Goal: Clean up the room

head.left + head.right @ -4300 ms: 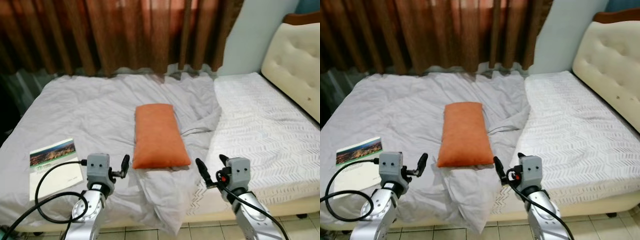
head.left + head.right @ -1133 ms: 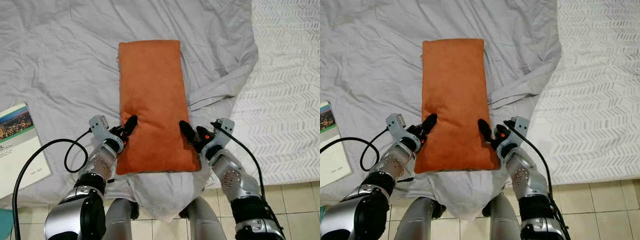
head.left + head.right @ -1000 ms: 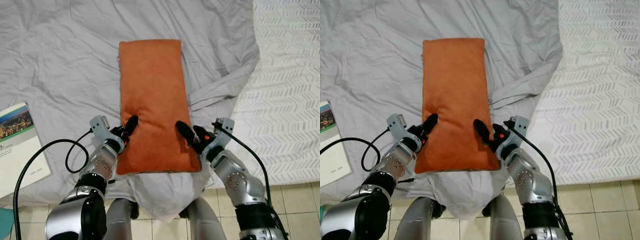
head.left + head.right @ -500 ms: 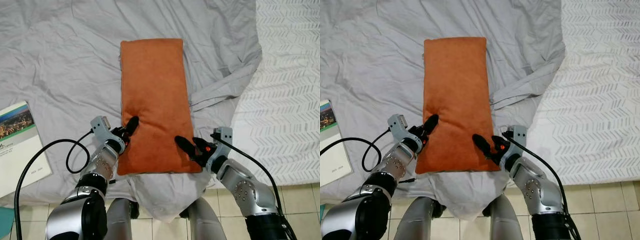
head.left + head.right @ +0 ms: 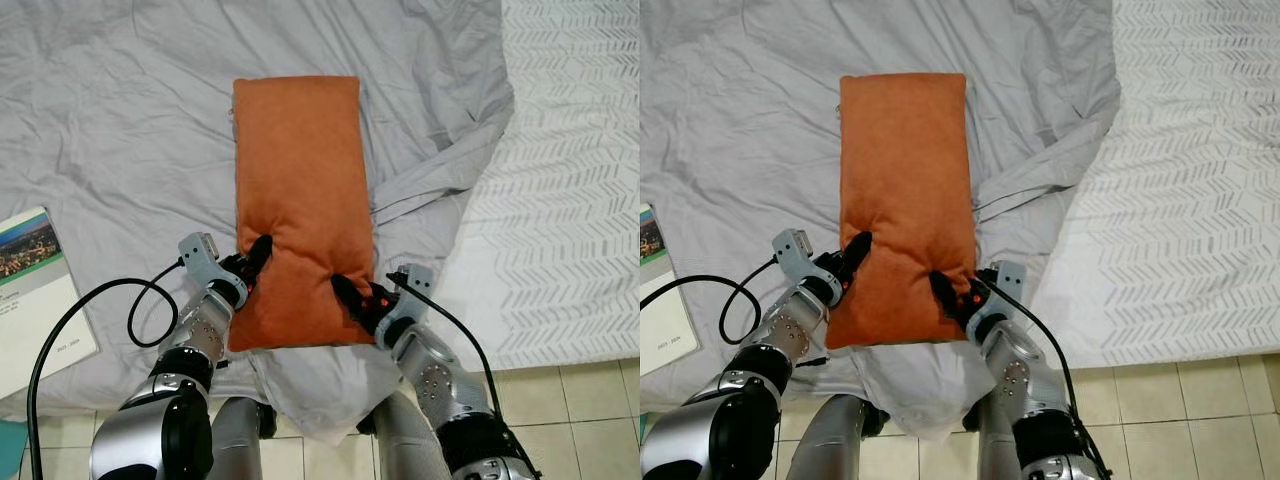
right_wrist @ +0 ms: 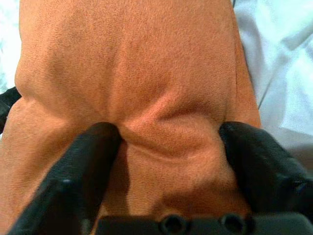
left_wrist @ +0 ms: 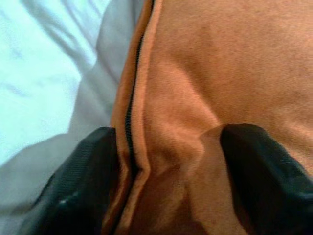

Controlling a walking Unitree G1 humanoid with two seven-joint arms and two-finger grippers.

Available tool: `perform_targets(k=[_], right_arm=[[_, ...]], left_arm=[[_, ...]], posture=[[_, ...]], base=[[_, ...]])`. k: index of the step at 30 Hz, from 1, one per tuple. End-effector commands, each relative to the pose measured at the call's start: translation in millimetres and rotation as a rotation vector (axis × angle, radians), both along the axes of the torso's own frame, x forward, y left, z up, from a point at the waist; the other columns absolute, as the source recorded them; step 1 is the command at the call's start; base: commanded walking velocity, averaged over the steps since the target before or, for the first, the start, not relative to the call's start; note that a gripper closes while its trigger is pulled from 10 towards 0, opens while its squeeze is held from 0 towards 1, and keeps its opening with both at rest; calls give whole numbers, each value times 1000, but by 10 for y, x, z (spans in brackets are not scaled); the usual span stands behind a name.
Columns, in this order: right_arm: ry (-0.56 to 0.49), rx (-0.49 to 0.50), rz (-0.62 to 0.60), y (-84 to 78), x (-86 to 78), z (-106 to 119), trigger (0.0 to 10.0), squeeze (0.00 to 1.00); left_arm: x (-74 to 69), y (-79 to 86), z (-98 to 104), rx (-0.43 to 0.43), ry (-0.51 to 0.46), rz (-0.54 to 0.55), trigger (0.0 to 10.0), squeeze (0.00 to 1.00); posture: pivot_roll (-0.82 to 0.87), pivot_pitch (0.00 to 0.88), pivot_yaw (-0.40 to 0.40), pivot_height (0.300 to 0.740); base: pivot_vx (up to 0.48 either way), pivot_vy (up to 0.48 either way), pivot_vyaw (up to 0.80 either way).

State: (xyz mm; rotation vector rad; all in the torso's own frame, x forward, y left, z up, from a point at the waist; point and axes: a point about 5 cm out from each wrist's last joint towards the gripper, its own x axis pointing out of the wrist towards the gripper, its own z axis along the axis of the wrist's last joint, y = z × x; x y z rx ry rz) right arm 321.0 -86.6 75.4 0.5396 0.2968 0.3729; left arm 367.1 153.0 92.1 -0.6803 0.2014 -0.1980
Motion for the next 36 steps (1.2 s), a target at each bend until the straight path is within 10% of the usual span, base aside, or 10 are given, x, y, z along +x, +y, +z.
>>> perform_targets(k=[1, 20, 28, 36], right_arm=[[172, -8, 47, 193, -221, -378, 0, 0], [275, -115, -84, -26, -266, -665, 0, 0], [111, -185, -141, -223, -93, -375, 0, 0], [-260, -277, -354, -693, 209, 556, 0, 0]], left_arm=[[-196, -178, -343, 20, 132, -85, 0, 0], [-398, -256, -585, 166, 157, -204, 0, 0], [-364, -33, -387, 291, -24, -274, 0, 0], [-201, 65, 263, 521, -319, -306, 0, 0]], posture=[[-80, 595, -31, 740], [-76, 462, -12, 740], [-51, 277, 5, 740], [-16, 0, 7, 740]], base=[[0, 0, 0], [0, 0, 0], [0, 0, 0], [0, 0, 0]])
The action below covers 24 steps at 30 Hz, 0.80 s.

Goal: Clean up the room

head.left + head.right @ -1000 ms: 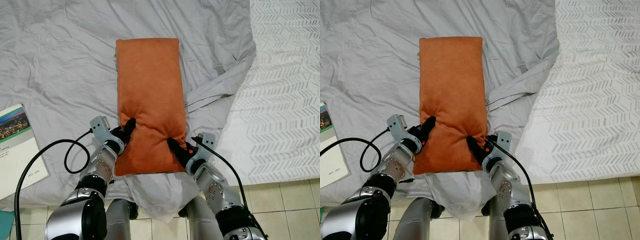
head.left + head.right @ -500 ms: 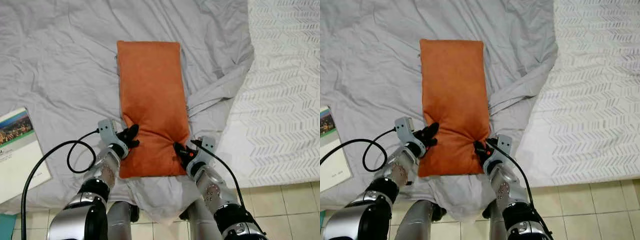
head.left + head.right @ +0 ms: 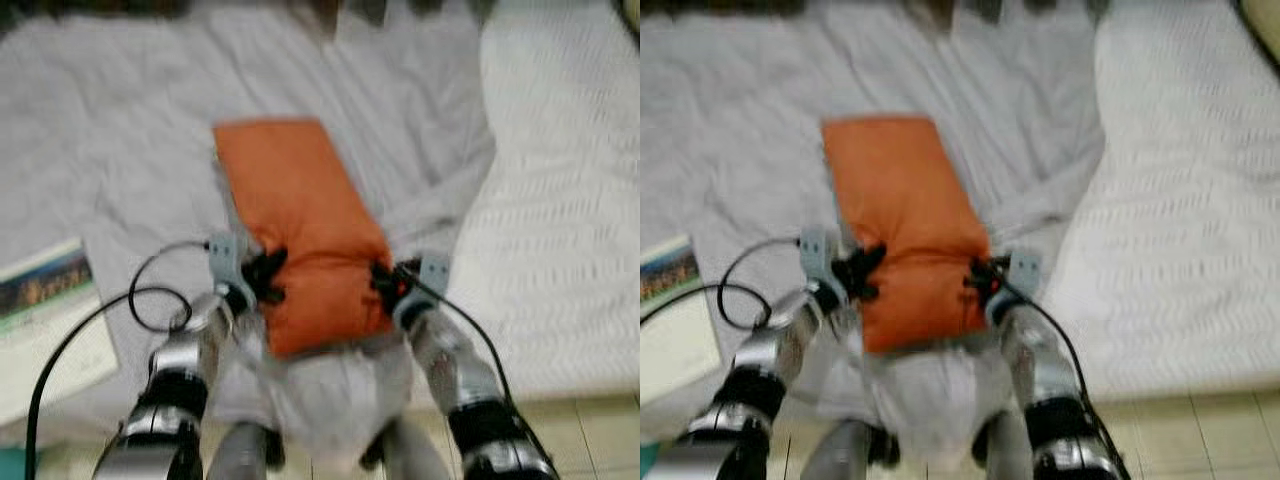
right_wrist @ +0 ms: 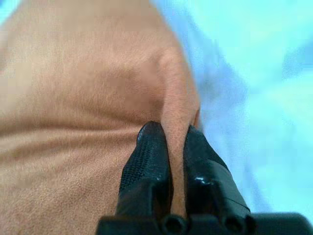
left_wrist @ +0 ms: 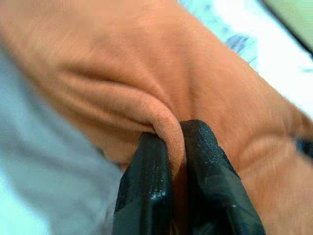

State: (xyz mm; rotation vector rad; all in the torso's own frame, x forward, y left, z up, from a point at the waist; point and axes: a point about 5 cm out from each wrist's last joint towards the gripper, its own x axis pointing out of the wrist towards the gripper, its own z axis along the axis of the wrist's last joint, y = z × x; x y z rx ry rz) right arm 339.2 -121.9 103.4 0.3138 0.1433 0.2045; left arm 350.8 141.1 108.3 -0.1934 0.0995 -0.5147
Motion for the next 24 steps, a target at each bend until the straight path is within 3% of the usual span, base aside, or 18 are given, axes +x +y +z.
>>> perform_targets(k=[1, 4, 7, 8, 10, 14, 22, 24], right_arm=[[-125, -52, -168, -339, 27, 277, 0, 0], [-224, -160, -264, -473, -100, 435, 0, 0], [-224, -228, -345, -542, -317, 390, 0, 0], [-215, -243, -347, -534, -392, 354, 0, 0], [-173, -253, -336, -514, -508, 244, 0, 0], [-111, -256, -324, -521, -568, 117, 0, 0], [-102, -311, -313, -503, -633, 99, 0, 0], [-91, -339, -305, -518, -689, 46, 0, 0]], left_arm=[[-38, 184, 102, 84, -80, -6, 0, 0], [-68, 233, 195, 151, -137, -5, 0, 0], [-130, 241, 178, 208, -159, 14, 0, 0], [-161, 224, 150, 223, -158, 18, 10000, 0], [-210, 171, 84, 221, -148, 27, 10000, 0], [-244, 55, -13, 216, -121, 18, 10000, 0], [-270, -119, -165, 267, -87, 0, 10000, 0], [-287, -128, -171, 233, -88, -4, 10000, 0]], posture=[[-16, 0, 7, 740], [-17, 0, -10, 740], [-15, 0, -21, 740], [-17, 0, -23, 740], [-26, 0, -20, 740], [-49, 0, -10, 740], [-89, 0, 13, 740], [-95, 0, 18, 740]], base=[[0, 0, 0], [0, 0, 0], [0, 0, 0], [0, 0, 0], [0, 0, 0], [0, 0, 0], [0, 0, 0], [0, 0, 0]])
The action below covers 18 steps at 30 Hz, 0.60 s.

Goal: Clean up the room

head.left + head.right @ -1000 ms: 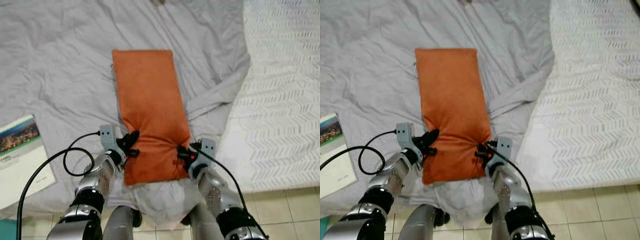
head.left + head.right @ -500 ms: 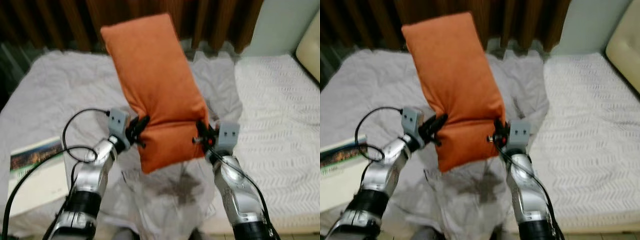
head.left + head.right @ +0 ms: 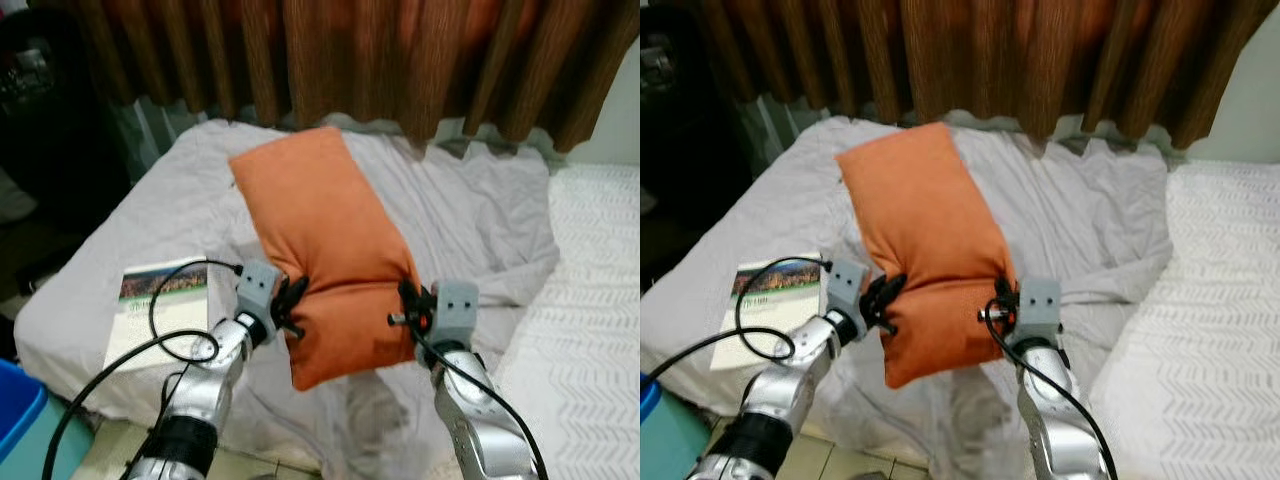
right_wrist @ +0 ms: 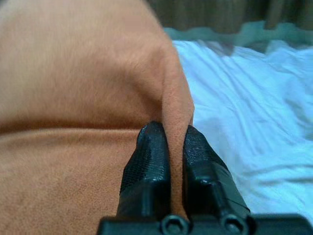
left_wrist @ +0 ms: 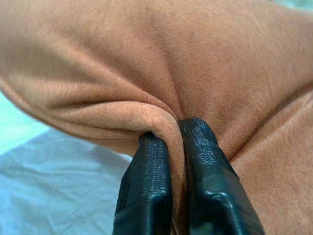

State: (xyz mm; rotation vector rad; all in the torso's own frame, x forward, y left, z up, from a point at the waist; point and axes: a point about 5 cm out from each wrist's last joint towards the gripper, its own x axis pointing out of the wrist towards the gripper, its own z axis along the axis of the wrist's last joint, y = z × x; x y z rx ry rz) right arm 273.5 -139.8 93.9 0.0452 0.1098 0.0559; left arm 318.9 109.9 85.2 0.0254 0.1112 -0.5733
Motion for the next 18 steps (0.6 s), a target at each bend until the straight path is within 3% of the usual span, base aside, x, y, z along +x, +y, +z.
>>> perform_targets(k=[1, 5, 13, 18], right_arm=[[-67, -82, -157, -350, -63, 111, 0, 0], [-55, -134, -141, -391, -134, 13, 0, 0], [-15, -210, -130, -403, -251, -110, 0, 0], [-39, -198, -133, -404, -262, -93, 0, 0]], left_arm=[[25, 186, 43, 20, -38, 60, 10000, 0], [-2, 165, -21, 38, -25, 32, 10000, 0], [4, 112, -86, 48, -1, 3, 10000, 0], [22, 42, -88, 34, 3, -11, 10000, 0]], posture=[[-100, 0, 23, 740], [-107, 0, 28, 740], [-136, 0, 41, 740], [-145, 0, 45, 740]], base=[[439, 0, 0], [438, 0, 0], [439, 0, -800], [439, 0, -800]])
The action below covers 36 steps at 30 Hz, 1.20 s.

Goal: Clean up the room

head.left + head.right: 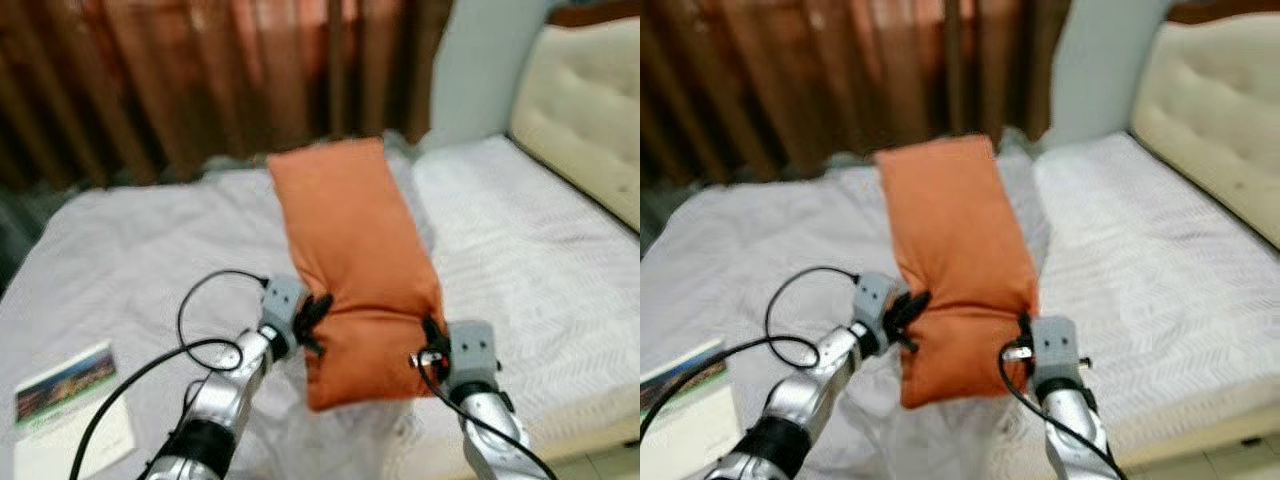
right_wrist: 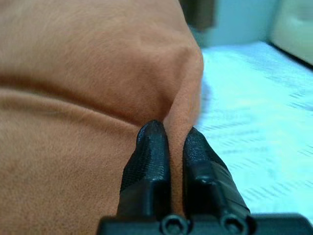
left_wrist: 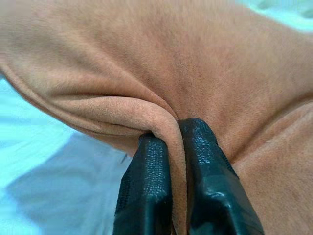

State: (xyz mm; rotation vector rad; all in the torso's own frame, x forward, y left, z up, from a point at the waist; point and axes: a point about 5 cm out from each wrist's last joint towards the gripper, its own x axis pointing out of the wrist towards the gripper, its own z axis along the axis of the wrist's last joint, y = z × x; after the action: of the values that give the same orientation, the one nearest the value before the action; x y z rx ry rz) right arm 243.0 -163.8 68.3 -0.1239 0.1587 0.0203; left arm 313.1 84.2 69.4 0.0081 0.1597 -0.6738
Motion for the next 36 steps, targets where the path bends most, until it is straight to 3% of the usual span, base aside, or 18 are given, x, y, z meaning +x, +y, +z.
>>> perform_targets(k=[1, 12, 15, 24, 29, 36], right_arm=[[-92, -32, -92, -158, 45, 167, 0, 0], [-63, -11, -34, -93, 90, 114, 0, 0], [-61, -11, -32, -94, 105, 113, 0, 0], [-49, -7, -21, -82, 141, 96, 0, 0], [-49, -7, -21, -91, 134, 73, 0, 0], [-41, -7, -25, -98, 122, 55, 0, 0]], left_arm=[[78, 289, 66, 37, -52, 94, 10000, 0], [-147, -72, -48, -35, -31, 64, 10000, 0], [-170, -106, -62, -44, -24, 64, 10000, 0], [-157, -93, -62, -38, -22, 74, 10000, 0], [-108, -20, -62, -38, -7, 90, 10000, 0], [-108, -47, -63, -43, -3, 89, 10000, 0]], posture=[[-147, 0, 47, 740], [-142, 0, 39, 740], [-139, 0, 35, 740], [-132, 0, 31, 740], [-137, 0, 35, 740], [-142, 0, 39, 740]], base=[[435, 0, 0], [378, -227, 0], [319, -355, 0], [101, -406, 0], [337, -338, 0], [351, -322, 0]])
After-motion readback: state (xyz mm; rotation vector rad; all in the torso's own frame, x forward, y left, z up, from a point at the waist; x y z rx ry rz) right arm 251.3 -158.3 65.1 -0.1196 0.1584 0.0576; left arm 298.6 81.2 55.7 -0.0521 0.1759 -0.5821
